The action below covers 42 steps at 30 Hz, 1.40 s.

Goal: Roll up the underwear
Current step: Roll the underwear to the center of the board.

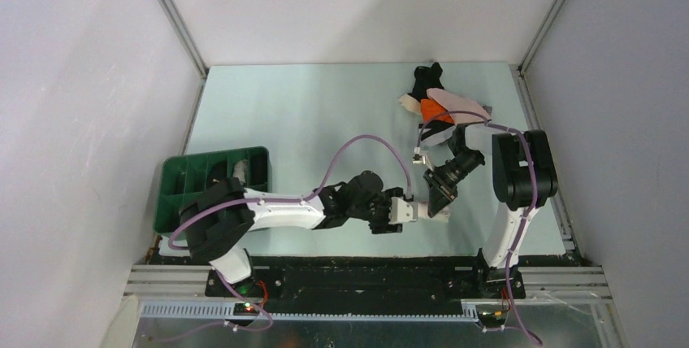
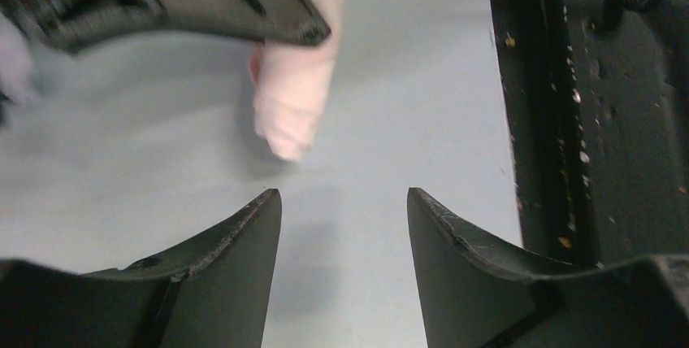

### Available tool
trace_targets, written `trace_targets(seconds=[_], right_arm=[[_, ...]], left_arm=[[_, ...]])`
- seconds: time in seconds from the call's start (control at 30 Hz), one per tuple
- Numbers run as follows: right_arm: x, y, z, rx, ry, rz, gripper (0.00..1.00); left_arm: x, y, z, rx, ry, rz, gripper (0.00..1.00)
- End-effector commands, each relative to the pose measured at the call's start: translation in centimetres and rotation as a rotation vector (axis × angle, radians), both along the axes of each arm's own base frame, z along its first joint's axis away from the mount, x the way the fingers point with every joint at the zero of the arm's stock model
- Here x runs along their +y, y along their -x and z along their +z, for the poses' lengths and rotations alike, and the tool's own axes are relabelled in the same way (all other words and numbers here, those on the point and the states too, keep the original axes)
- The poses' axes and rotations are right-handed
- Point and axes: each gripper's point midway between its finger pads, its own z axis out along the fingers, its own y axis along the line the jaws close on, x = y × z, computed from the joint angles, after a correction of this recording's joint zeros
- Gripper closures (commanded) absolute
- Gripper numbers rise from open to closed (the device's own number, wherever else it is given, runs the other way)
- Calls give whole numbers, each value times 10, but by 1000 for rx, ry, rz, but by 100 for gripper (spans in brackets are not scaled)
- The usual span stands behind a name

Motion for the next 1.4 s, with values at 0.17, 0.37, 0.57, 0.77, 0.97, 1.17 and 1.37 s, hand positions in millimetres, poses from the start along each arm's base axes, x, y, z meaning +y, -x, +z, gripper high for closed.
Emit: trace_targets(seconds=[0.17, 0.37, 0.57, 0.77, 0.97, 1.17, 1.37], right_arm=[[5, 0, 12, 47, -33, -51, 100], [6, -1, 12, 45, -40, -55, 100], [6, -1, 12, 46, -40, -57, 100], [6, -1, 12, 46, -40, -57, 100], [6, -4, 12, 31, -39, -61, 94], [-1, -51, 84, -220, -222, -210, 11], [-94, -124, 225, -1199, -60, -662, 0]], left_arm=[[-59, -23, 41, -323, 173, -117, 34], [-70, -21, 16, -297, 111, -182, 36], [-80, -25, -6, -258, 59, -186, 39], [-86, -26, -22, -239, 25, -206, 55], [-80, -11, -41, -177, -24, -277, 80], [-67, 7, -45, -54, -81, -331, 100], [-49, 30, -48, 72, -166, -436, 100]])
